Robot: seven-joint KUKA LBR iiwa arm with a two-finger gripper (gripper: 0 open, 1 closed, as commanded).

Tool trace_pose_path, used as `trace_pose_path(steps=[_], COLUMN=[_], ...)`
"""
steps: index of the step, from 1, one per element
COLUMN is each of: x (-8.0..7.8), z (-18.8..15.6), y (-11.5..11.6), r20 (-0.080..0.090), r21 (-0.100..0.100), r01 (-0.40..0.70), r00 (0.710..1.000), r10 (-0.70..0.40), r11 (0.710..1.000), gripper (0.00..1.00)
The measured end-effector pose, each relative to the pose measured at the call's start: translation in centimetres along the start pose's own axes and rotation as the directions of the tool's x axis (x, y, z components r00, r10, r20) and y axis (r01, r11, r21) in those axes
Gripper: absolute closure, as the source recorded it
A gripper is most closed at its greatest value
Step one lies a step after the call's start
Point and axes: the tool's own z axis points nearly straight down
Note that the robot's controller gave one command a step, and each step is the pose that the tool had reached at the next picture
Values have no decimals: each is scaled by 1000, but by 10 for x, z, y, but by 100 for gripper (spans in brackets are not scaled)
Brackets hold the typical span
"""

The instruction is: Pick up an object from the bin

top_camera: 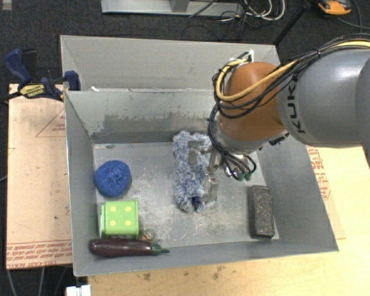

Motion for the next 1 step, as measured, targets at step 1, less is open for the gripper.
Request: trace_pose_path(steps=[1], x=[17], z=[32], y=[2], r20=[-15], r21=[-4], r01=[149], r00=[989], r10=[-149], r11=[989], gripper=[0])
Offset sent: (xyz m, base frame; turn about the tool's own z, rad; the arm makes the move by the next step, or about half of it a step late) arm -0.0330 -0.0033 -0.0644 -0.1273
